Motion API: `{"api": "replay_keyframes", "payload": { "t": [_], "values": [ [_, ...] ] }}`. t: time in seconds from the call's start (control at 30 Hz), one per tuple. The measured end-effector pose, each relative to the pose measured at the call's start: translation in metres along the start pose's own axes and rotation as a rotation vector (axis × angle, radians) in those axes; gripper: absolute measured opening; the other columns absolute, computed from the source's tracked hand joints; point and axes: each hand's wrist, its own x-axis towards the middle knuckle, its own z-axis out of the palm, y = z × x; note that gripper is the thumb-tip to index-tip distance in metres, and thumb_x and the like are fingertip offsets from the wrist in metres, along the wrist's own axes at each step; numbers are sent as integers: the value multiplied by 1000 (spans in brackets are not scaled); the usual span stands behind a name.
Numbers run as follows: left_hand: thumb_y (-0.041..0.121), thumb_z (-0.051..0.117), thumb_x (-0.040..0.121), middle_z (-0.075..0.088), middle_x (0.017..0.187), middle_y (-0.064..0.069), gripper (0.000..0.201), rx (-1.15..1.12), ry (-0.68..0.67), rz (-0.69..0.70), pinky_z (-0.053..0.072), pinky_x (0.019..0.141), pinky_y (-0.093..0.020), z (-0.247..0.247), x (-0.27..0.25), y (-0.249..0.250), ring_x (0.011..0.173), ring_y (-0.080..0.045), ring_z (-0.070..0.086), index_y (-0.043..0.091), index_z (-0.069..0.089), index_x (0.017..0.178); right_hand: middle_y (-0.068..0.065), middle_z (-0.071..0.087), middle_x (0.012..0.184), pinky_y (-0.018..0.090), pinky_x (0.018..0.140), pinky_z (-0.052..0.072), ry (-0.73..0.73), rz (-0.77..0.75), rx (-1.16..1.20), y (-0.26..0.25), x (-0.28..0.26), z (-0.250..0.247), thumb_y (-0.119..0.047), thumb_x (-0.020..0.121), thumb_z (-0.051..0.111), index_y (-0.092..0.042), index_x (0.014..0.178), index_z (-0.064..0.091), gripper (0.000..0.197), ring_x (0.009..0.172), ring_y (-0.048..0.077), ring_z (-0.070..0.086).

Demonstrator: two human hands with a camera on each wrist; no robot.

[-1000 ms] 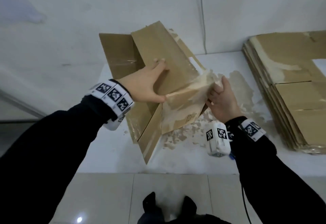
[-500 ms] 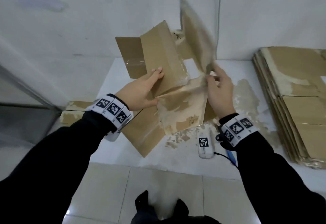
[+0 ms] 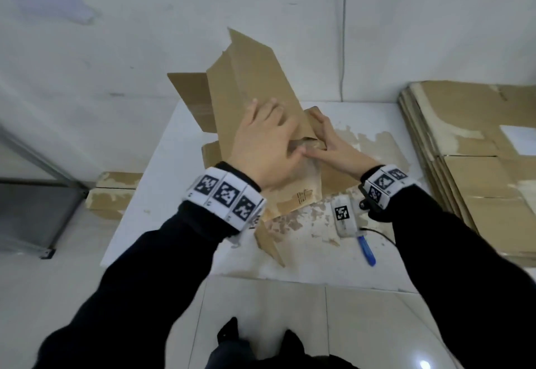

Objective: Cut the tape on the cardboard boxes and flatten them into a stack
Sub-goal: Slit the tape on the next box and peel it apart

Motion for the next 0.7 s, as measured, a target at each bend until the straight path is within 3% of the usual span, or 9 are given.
{"api": "replay_keyframes", "payload": {
  "t": [0.07, 0.17, 0.3, 0.37, 0.43, 0.5, 0.57, 0.63, 0.7],
  "values": [
    [38, 44, 91, 35, 150, -9, 47, -17, 31, 93, 4, 116, -45, 3, -11, -22, 143, -26, 20, 17, 48, 133, -1, 20, 157, 39, 117, 21, -87, 33, -81, 9, 4, -6, -65, 68, 64, -24, 151, 10, 107, 142, 8, 21],
    [38, 28, 91, 47, 143, -11, 52, -99, 61, 177, 16, 113, -46, 0, -26, -59, 138, -31, 34, 13, 57, 127, -4, 10, 159, 35, 114, 17, -143, -18, -108, 12, 14, -2, -76, 59, 64, -25, 152, 5, 122, 143, 5, 13],
    [40, 12, 86, 40, 148, -8, 69, -131, -26, 219, 10, 115, -43, -13, -36, -88, 142, -29, 27, 11, 56, 130, 4, 9, 159, 34, 115, 16, -283, -6, -58, 0, 44, 15, -69, 54, 72, -28, 151, -1, 128, 145, 11, 12],
    [36, 16, 88, 39, 149, -7, 63, -99, -68, 272, 6, 115, -44, -16, -35, -103, 143, -28, 24, 12, 56, 129, 7, 25, 153, 32, 112, 21, -267, 14, -119, -2, 58, 21, -62, 59, 70, -29, 151, 8, 116, 142, 16, 22],
    [29, 27, 89, 39, 149, -5, 51, -87, -103, 323, 4, 115, -44, -17, -34, -121, 144, -24, 22, 14, 57, 127, 5, 43, 132, 30, 107, 27, -159, 13, -157, -1, 63, 22, -60, 63, 68, -29, 146, 27, 98, 130, 17, 38],
    [21, 34, 86, 37, 150, -1, 47, -68, -159, 340, 0, 117, -39, -19, -34, -131, 145, -17, 19, 18, 57, 127, 7, 51, 109, 37, 104, 38, -50, -58, -199, 5, 63, 20, -53, 70, 71, -22, 124, 52, 65, 109, 20, 50],
    [19, 39, 84, 35, 151, 4, 46, -54, -195, 300, -3, 118, -34, -24, -36, -131, 145, -11, 15, 22, 55, 127, 8, 53, 90, 41, 87, 44, -38, -104, -176, 8, 56, 22, -36, 80, 72, -10, 99, 56, 36, 84, 20, 52],
    [42, 31, 78, 33, 152, 7, 58, -22, -210, 198, -4, 119, -35, -28, -39, -121, 146, -9, 13, 24, 51, 129, 7, 51, 81, 34, 74, 40, -74, -122, -159, 2, 39, 32, -29, 85, 68, -6, 89, 51, 29, 75, 14, 48],
    [56, 11, 73, 30, 154, 4, 78, 90, -179, 59, -2, 120, -40, -19, -44, -104, 147, -12, 10, 22, 45, 134, 10, 54, 81, 29, 70, 41, -85, -148, -152, -6, 17, 46, -26, 87, 66, -8, 83, 49, 25, 72, 15, 49]
  ]
}}
